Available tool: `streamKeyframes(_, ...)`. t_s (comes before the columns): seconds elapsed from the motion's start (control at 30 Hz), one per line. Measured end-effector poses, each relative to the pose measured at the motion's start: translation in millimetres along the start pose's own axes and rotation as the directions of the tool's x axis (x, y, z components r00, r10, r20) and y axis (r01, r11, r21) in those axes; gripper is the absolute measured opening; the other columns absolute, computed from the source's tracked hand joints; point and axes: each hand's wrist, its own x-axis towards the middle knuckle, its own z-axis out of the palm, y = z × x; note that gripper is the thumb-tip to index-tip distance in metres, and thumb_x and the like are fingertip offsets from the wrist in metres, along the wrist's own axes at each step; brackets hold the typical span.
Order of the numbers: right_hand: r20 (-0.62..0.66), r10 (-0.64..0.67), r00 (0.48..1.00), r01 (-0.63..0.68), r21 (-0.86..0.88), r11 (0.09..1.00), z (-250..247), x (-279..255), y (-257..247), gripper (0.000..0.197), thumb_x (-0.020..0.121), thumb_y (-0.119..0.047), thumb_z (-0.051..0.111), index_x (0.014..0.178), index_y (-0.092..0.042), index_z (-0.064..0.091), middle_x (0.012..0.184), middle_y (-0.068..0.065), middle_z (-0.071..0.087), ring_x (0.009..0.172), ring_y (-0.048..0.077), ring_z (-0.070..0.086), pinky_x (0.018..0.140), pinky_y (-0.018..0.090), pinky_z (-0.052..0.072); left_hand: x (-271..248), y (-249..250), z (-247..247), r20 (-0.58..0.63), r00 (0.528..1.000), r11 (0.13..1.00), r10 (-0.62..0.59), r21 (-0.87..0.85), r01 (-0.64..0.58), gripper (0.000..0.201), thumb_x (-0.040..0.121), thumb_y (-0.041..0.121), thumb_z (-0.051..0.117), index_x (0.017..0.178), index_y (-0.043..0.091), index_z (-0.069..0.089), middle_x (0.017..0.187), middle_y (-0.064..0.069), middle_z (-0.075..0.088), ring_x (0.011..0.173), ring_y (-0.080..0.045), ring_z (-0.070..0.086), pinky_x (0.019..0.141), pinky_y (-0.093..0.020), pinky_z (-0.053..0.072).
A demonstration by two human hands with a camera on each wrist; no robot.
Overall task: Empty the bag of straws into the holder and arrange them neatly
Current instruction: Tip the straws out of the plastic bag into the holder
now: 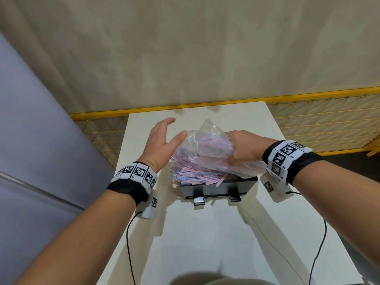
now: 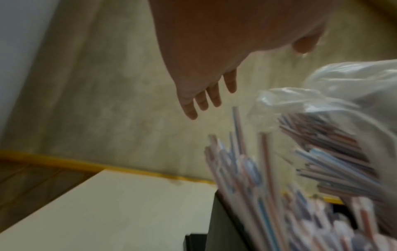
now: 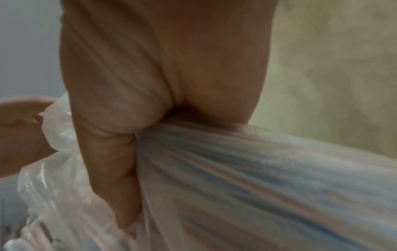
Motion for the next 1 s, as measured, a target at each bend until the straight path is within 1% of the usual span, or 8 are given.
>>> streamKeyframes(0.17, -0.028, -0.043, 0.999, 0.043, -0.003, 0.999, -6.1, 1.9, -4.1, 0.041, 0.072, -0.016, 0.08, 0.105, -0.029, 0.06, 0.094, -0.002, 0.069, 0.086, 0.021, 0.065, 0.066, 0.028, 0.048, 2.7, 43.3, 18.9, 0.298, 0.943, 0.931, 0.146, 0.282, -0.233, 0.108, 0.064, 0.059, 0.085, 0.153, 0.034, 0.029, 0.141, 0.004, 0.054, 0.126, -0.015, 0.053, 0.106, -0.032, 0.046)
streamKeyframes(0.3, -0.061, -0.044, 0.997, 0.045, 0.007, 0.999, 1.5, 3.6, -2.4, 0.046, 0.072, -0.018, 0.081, 0.114, -0.023, 0.062, 0.099, 0.002, 0.07, 0.09, 0.024, 0.066, 0.075, 0.033, 0.055, 21.0, 38.5, 35.0, 0.286, 0.954, 0.97, 0.091, 0.191, -0.15, 0.027, 0.078, 0.03, 0.081, 0.099, 0.032, 0.064, 0.095, 0.008, 0.07, 0.093, -0.018, 0.068, 0.075, -0.03, 0.052)
streamKeyframes(0.4, -0.108, -0.031, 0.994, 0.035, 0.039, 0.999, 5.4, 5.0, 8.0, 0.054, 0.067, -0.03, 0.085, 0.112, -0.025, 0.055, 0.099, 0.001, 0.068, 0.091, 0.025, 0.065, 0.076, 0.035, 0.054, 29.4, 29.6, 35.3, 0.269, 0.958, 0.96, 0.097, 0.227, -0.161, 0.024, 0.083, 0.02, 0.078, 0.077, 0.03, 0.057, 0.079, 0.008, 0.064, 0.078, -0.016, 0.061, 0.064, -0.028, 0.041)
streamKeyframes(0.53, -0.088, 0.102, 0.991, -0.09, 0.128, 0.988, 0.5, -4.1, 39.1, 0.079, 0.065, -0.04, 0.091, 0.128, -0.029, 0.046, 0.105, 0.0, 0.065, 0.088, 0.02, 0.064, 0.071, 0.029, 0.049, 31.0, 20.1, 27.8, 0.283, 0.959, 0.993, 0.009, 0.108, -0.042, 0.032, 0.079, 0.045, 0.079, 0.094, 0.018, 0.069, 0.094, -0.006, 0.074, 0.091, -0.026, 0.071, 0.08, -0.039, 0.058)
streamKeyframes(0.63, -0.076, 0.205, 0.976, -0.171, 0.318, 0.933, -1.8, -18.2, 70.6, 0.074, 0.066, -0.035, 0.093, 0.125, -0.028, 0.05, 0.108, 0.0, 0.066, 0.092, 0.017, 0.066, 0.079, 0.033, 0.054, 32.0, 21.2, 20.0, 0.261, 0.965, 0.999, 0.004, -0.035, 0.006, 0.029, 0.086, 0.03, 0.081, 0.108, 0.013, 0.073, 0.101, -0.01, 0.077, 0.094, -0.021, 0.074, 0.08, -0.039, 0.061)
streamKeyframes(0.73, -0.049, 0.246, 0.968, -0.158, 0.643, 0.75, 1.8, -28.3, 92.0, 0.058, 0.074, -0.018, 0.091, 0.122, -0.02, 0.059, 0.116, 0.011, 0.072, 0.106, 0.026, 0.069, 0.1, 0.047, 0.054, 32.3, 24.6, 18.0, 0.272, 0.962, 0.995, -0.021, -0.088, 0.047, 0.027, 0.088, 0.024, 0.081, 0.114, 0.018, 0.074, 0.104, -0.004, 0.078, 0.095, -0.016, 0.075, 0.083, -0.039, 0.062)
streamKeyframes(0.83, -0.03, 0.233, 0.972, -0.106, 0.829, 0.549, 4.2, -31.0, 97.5, 0.047, 0.081, -0.003, 0.082, 0.123, -0.01, 0.062, 0.118, 0.019, 0.073, 0.102, 0.026, 0.072, 0.093, 0.043, 0.058, 34.1, 29.9, 18.6, 0.287, 0.957, 0.991, -0.054, -0.102, 0.087, 0.044, 0.082, 0.036, 0.086, 0.121, 0.02, 0.072, 0.111, -0.001, 0.078, 0.1, -0.019, 0.075, 0.092, -0.045, 0.061)
streamKeyframes(1.0, -0.207, 0.278, 0.938, -0.045, 0.723, 0.689, 5.4, -28.4, 99.0, 0.036, 0.079, -0.009, 0.086, 0.109, -0.006, 0.066, 0.091, 0.01, 0.072, 0.077, 0.02, 0.068, 0.067, 0.034, 0.058, 36.4, 38.6, 19.0, 0.337, 0.941, 0.991, -0.039, -0.105, 0.079, 0.029, 0.081, 0.027, 0.088, 0.106, 0.028, 0.074, 0.093, 0.016, 0.079, 0.089, 0.0, 0.073, 0.078, -0.02, 0.056)
